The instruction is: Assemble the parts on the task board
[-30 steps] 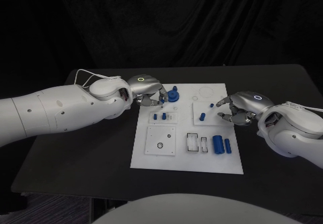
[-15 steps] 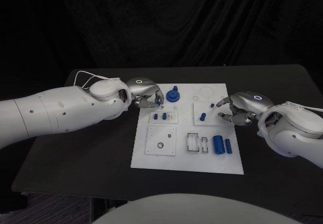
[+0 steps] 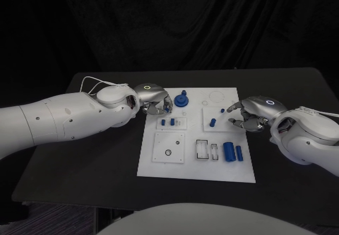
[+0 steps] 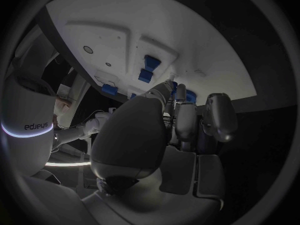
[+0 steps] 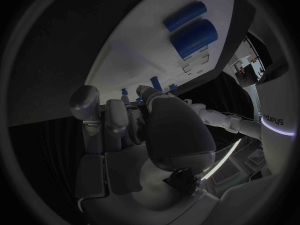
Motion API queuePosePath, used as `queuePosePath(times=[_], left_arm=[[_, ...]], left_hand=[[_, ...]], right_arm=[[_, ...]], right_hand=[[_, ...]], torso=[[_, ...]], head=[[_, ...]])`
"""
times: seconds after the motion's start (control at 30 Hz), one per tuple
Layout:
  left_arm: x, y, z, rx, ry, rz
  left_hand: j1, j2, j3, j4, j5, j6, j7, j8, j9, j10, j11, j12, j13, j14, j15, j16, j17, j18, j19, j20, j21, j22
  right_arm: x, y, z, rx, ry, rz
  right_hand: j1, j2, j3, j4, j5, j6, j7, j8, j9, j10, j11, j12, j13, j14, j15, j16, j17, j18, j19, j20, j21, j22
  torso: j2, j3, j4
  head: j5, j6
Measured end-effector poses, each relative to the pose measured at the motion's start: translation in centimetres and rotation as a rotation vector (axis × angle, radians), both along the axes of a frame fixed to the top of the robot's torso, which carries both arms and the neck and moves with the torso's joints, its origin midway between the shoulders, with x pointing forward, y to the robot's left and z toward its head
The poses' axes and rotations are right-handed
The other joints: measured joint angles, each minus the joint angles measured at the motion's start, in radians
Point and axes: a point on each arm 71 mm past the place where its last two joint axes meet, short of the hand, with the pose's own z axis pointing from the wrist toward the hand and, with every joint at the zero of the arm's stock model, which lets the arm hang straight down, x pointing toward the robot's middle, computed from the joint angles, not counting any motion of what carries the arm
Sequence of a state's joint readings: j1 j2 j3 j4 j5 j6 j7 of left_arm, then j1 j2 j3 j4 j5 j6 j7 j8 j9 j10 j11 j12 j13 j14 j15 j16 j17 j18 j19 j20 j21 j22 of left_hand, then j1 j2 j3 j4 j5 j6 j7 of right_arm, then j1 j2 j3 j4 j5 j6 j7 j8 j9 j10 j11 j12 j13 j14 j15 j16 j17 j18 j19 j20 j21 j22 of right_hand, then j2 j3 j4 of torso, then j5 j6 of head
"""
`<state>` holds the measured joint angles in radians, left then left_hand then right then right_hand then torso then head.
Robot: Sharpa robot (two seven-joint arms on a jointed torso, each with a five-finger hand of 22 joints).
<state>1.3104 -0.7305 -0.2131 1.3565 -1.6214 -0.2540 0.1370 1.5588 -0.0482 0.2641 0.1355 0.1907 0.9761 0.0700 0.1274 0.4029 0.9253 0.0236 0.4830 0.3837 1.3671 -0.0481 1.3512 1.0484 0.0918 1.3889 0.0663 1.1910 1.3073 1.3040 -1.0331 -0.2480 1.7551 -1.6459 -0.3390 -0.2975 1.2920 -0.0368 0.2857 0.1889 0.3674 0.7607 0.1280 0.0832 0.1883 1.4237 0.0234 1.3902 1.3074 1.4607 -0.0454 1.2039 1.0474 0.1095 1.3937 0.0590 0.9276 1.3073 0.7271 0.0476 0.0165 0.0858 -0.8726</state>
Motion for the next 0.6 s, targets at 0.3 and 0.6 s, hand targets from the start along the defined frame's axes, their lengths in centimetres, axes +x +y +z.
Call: queuePosePath(times=[0.3,0.6], left_arm=[[-0.07,-0.31,-0.20,-0.005,-0.001,-0.004],[-0.22,-0.57,-0.79,-0.005,0.010,-0.006]], left_hand=[[0.000,0.000,0.003,0.003,0.000,-0.019,-0.013,-0.015,-0.005,0.004,0.004,-0.007,-0.001,0.000,0.000,0.000,0.000,0.000,0.000,0.000,-0.004,0.000],[0.000,0.000,0.003,0.003,0.000,-0.022,-0.009,-0.015,-0.005,0.004,0.004,-0.007,-0.002,0.000,0.000,0.000,-0.004,0.000,0.000,0.000,-0.004,0.000]], right_arm=[[0.01,-0.03,-0.01,-0.001,0.001,-0.001],[0.04,0.08,-0.02,-0.001,0.001,0.002]], right_hand=[[0.000,0.000,0.000,0.000,0.000,0.000,0.000,0.000,0.000,0.000,0.000,0.000,0.000,0.000,0.000,0.000,0.000,0.000,0.000,0.000,0.000,0.000],[0.000,0.000,0.003,-0.003,0.000,0.000,0.000,0.000,-0.001,0.000,0.000,0.000,0.000,0.000,0.000,0.000,-0.001,0.000,0.000,0.000,0.000,0.000]], torso=[[-0.001,0.0015,-0.0002],[-0.001,0.0016,-0.0001]], head=[[-0.003,0.000],[-0.001,0.000]])
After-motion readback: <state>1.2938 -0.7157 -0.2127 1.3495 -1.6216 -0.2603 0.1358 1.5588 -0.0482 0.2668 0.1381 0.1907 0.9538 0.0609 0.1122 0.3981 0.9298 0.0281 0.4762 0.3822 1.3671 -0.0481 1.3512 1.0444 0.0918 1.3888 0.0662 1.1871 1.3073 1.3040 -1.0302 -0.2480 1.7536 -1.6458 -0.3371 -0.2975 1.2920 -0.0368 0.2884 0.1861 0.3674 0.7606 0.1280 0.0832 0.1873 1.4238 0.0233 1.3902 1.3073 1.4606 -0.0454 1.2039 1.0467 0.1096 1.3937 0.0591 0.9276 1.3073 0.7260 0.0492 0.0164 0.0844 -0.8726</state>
